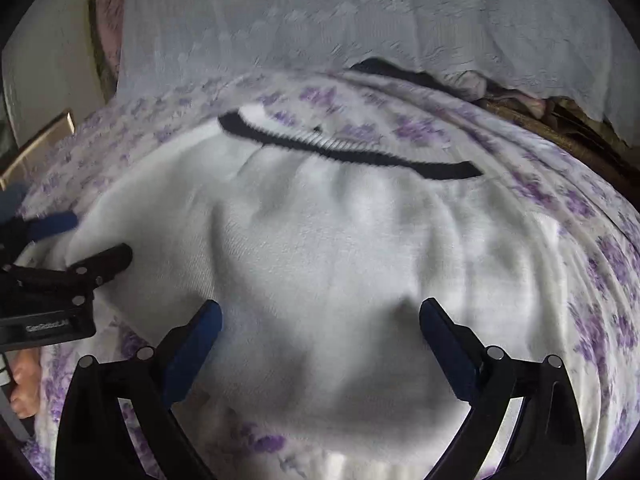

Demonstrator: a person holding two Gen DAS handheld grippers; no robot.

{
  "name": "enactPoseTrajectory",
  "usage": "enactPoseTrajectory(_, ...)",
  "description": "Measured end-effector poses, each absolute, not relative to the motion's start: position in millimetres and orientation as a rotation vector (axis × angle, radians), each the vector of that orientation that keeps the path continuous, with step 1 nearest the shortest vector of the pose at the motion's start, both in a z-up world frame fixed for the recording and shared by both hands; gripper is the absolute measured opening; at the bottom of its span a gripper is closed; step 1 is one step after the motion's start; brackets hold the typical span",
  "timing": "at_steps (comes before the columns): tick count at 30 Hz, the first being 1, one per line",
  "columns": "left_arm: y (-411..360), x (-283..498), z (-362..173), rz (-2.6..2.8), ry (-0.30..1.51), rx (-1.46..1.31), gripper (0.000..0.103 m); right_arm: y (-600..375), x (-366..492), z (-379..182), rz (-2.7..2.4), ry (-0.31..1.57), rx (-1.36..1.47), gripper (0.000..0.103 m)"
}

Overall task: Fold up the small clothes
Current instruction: 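Release the collar and smooth the folded sweater with both grippers, then grasp the folded white sweater edge with the left gripper and lift it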

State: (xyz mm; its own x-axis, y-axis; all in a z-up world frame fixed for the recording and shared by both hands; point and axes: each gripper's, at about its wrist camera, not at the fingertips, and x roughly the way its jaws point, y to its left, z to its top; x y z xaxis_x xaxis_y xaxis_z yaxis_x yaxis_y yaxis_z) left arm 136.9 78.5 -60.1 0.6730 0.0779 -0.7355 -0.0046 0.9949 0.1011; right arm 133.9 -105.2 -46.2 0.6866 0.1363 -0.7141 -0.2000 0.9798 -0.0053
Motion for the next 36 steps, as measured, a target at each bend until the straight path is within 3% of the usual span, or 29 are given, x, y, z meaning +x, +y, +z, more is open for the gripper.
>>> enactPoseTrajectory(3,89.9,134.2,-56.4,0.022,0.826,0.023,0.098,-128.3,117.9,-35.9,0.176,0.718,0.016,0.1)
enactPoseTrajectory(6,98.9,144.1,-66.6,0.038,0.897,-0.012,0.099,-150.4,137.3,-57.4,0.19,0.855,0.13,0.1)
enactPoseTrajectory(8,107.3,151.1,-73.1,0.004,0.946,-0.071,0.099,-152.2,136.3,-53.0,0.201,0.832,0.135,0.1)
enactPoseTrajectory(16,146.6,142.2,-63.3,-0.278,0.903,-0.418,0.098,-195.2,105.0,-25.7,0.231,0.638,0.336,0.1)
enactPoseTrajectory(23,134.6,155.3,-56.8,-0.392,0.894,-0.463,0.098,-233.6,115.0,-44.0,0.264,0.673,0.608,0.1)
enactPoseTrajectory(32,130.7,206.2,-69.5,-0.407,0.968,-0.524,0.098,-227.0,111.9,-40.1,0.236,0.643,0.565,0.1)
enactPoseTrajectory(34,128.4,213.0,-72.6,-0.398,0.963,-0.526,0.093,-230.1,110.0,-34.6,0.184,0.617,0.539,0.1)
enactPoseTrajectory(36,125.8,214.6,-75.4,-0.358,0.953,-0.484,0.062,-234.7,109.2,-31.5,0.138,0.599,0.516,0.1)
